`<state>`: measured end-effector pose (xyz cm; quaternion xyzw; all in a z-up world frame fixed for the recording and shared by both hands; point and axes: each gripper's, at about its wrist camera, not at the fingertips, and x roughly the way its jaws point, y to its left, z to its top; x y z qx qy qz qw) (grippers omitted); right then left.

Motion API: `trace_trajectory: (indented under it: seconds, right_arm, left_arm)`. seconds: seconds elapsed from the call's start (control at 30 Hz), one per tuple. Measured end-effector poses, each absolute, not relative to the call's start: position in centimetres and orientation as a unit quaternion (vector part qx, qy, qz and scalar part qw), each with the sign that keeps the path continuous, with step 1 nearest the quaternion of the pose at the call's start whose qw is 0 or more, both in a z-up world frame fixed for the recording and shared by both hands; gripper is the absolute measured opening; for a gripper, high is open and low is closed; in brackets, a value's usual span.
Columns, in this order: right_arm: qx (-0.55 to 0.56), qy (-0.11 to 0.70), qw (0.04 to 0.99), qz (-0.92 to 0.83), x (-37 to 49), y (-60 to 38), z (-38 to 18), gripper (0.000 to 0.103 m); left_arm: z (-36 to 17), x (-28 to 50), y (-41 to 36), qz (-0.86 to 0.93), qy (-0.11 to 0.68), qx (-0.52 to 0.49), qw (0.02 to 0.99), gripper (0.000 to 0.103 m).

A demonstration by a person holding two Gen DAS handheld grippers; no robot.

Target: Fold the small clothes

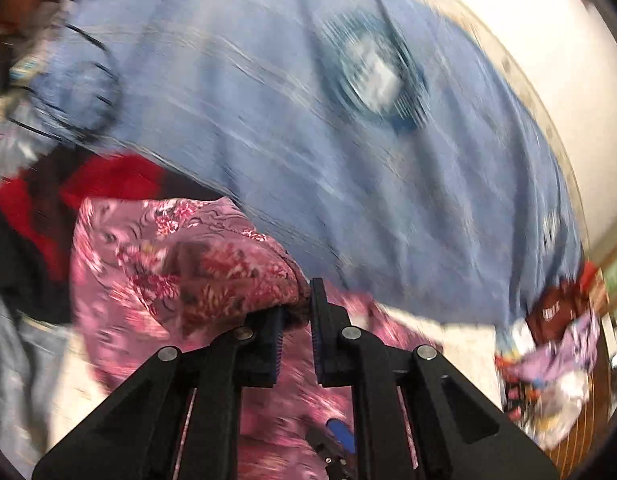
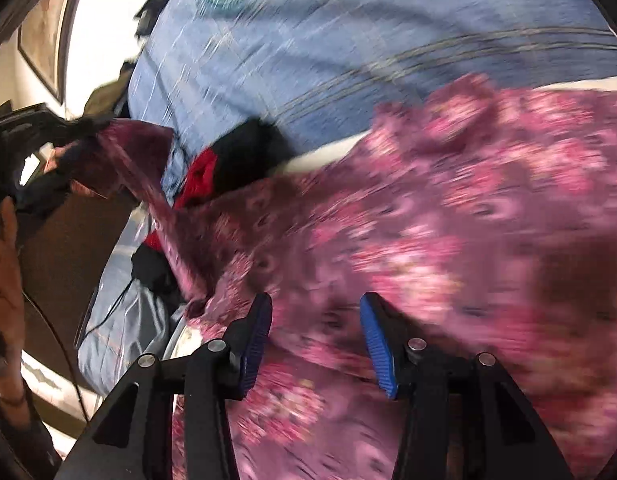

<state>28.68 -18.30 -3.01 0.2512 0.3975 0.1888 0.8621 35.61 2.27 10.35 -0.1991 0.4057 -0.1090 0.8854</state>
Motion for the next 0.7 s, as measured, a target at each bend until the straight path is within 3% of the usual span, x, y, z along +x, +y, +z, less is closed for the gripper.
trace_trajectory:
  seconds: [0.23,0.43,0.47,0.53,0.57,0.6,0.7]
  right_arm:
    - [0.323,0.382,0.854,0.143,27.1,-25.4,-4.5,0.049]
    - [0.331,0.378,0.852,0.149,27.2,-25.6,-4.5,0.051]
    - [0.334,0.378,0.85,0.15,27.2,-25.6,-4.4,0.051]
    - [0.349,0.382,0.843,0.151,27.5,-26.0,-4.2,0.051]
    - [0.357,0.382,0.839,0.149,27.6,-26.1,-4.0,0.052]
    - [0.362,0.379,0.839,0.147,27.8,-26.3,-3.7,0.056]
    - [0.352,0.361,0.848,0.163,28.8,-25.8,-2.3,0.066]
  left_arm:
    - [2.1,36.4,-6.4,-0.142,0.505,-0.187,0.831,0.01]
    - [-1.0,34.5,-5.8,-0.157,0.559,-0.227,0.782,0.015]
    - [-0.5,33.8,-4.5,-0.163,0.555,-0.244,0.778,0.022]
    - [1.0,31.5,-1.0,-0.171,0.521,-0.286,0.786,0.049]
    - [1.8,30.1,1.4,-0.149,0.498,-0.299,0.8,0.071]
    - [2.2,29.4,2.9,-0.128,0.483,-0.303,0.812,0.08]
    - [2.2,27.7,8.2,-0.069,0.457,-0.326,0.824,0.08]
